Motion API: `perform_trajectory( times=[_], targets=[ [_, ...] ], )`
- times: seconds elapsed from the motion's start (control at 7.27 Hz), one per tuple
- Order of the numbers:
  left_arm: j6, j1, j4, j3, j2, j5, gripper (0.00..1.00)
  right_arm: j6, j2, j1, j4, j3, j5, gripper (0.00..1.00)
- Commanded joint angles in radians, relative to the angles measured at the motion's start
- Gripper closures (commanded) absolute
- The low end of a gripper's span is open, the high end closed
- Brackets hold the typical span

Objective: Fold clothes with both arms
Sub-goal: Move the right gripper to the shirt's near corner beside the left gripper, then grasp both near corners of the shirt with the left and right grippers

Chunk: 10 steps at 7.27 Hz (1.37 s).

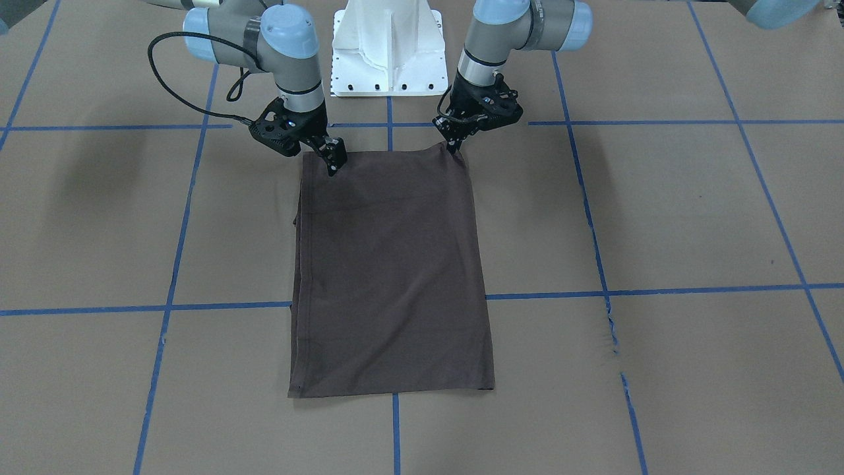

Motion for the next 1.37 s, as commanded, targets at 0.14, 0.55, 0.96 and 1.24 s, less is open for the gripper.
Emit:
perform_trajectory(
  times=[0.14, 0.55, 0.96, 1.24],
  targets=[
    [0.0, -0.003, 0.0, -0.002, 0.0, 0.0, 1.0, -0.001, -0.002, -0.02, 0.0, -0.006, -0.008, 0.0],
    [0.0, -0.005, 0.0, -0.002, 0.0, 0.0, 1.0, -0.004, 0.002, -0.023, -0.001, -0.004, -0.007, 0.74],
    [0.0, -0.008, 0.0, -0.002, 0.0, 0.0, 1.0, -0.011, 0.007, -0.025, -0.004, -0.007, -0.005, 1.0],
    [0.0, -0.008, 0.002, -0.009, 0.0, -0.002, 1.0, -0.014, 0.013, -0.022, -0.003, -0.007, -0.008, 1.0]
  ],
)
